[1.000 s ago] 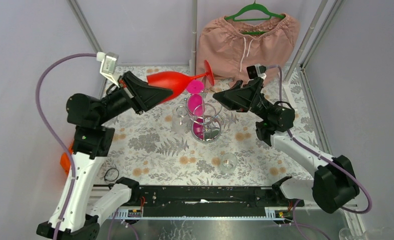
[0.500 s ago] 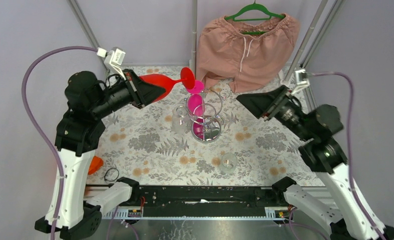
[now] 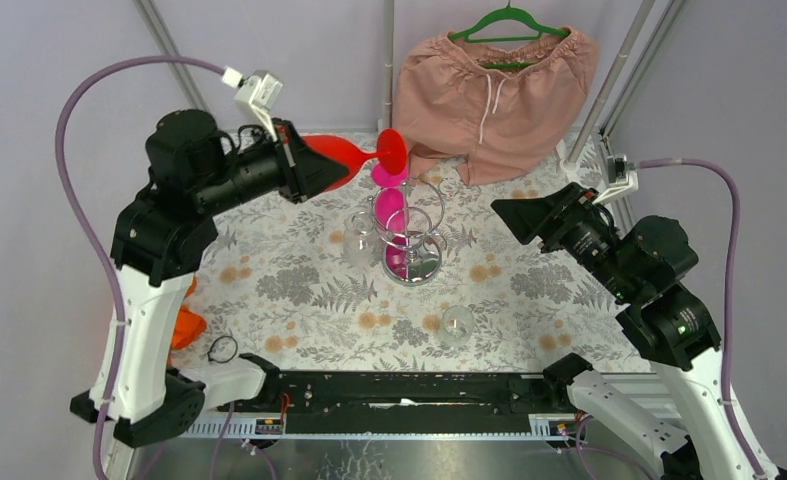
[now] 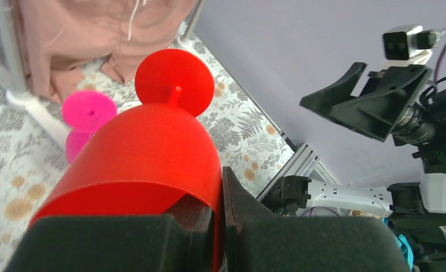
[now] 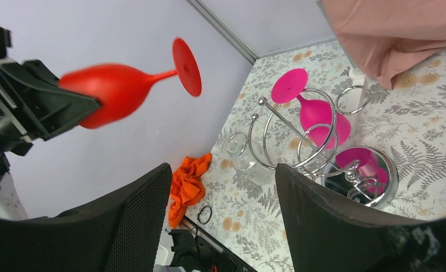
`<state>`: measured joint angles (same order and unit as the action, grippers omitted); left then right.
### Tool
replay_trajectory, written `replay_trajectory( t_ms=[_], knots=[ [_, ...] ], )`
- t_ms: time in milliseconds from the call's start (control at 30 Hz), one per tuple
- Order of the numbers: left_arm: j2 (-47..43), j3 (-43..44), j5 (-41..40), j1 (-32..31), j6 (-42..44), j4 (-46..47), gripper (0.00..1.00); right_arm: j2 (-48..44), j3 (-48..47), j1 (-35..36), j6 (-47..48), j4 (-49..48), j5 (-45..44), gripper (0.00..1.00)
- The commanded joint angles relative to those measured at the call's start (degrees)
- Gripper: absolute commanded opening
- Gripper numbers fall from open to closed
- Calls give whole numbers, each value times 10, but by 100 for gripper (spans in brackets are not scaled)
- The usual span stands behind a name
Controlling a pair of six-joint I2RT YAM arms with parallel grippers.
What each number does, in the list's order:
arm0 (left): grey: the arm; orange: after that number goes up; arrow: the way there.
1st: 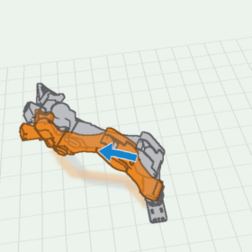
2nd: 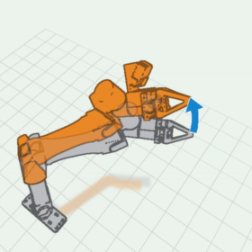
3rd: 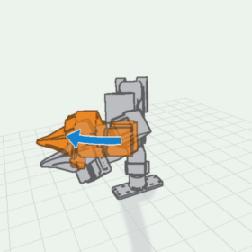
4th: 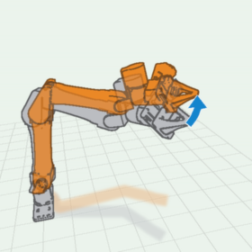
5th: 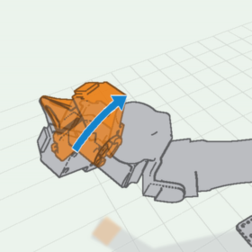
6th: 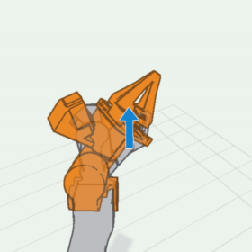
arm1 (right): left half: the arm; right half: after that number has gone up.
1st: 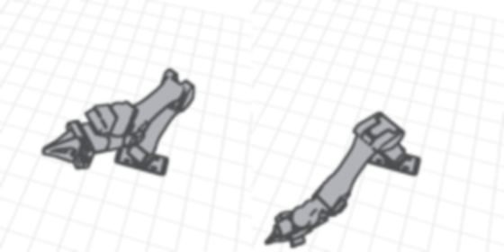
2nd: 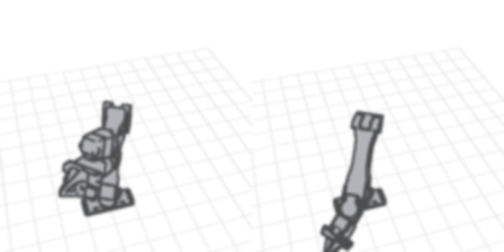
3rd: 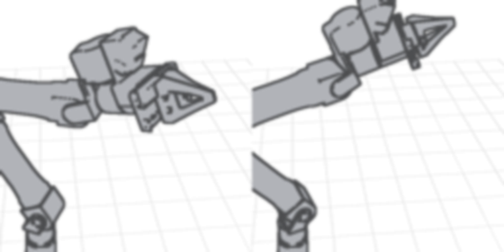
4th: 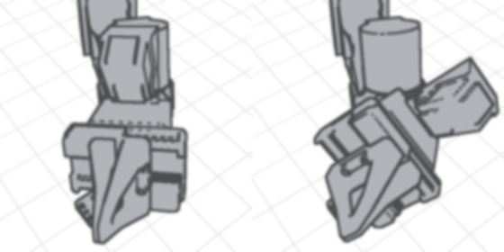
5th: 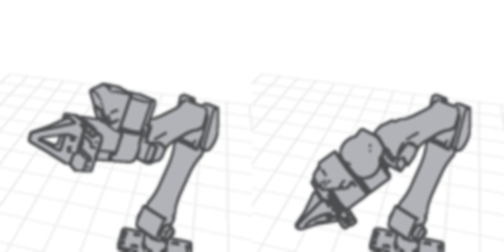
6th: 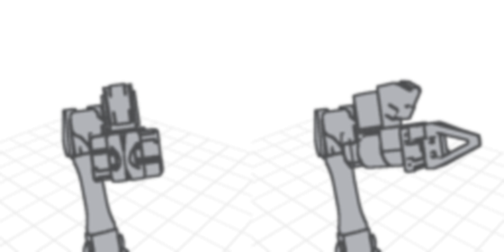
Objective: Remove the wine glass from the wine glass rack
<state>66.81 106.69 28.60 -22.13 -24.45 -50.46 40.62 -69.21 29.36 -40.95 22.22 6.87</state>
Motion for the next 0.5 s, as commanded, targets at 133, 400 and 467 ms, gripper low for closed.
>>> replay_trajectory(
  t_ms=[133,400,467],
  knots=[
    [173,178,-119,-115,47,-40,0,-11,-29,3,17,27,-35,74],
    [260,241,-180,-211,81,-90,0,-34,-73,3,50,93,-108,75],
    [256,236,-194,-235,86,-98,0,-40,-83,2,57,105,-128,75]
  ],
)
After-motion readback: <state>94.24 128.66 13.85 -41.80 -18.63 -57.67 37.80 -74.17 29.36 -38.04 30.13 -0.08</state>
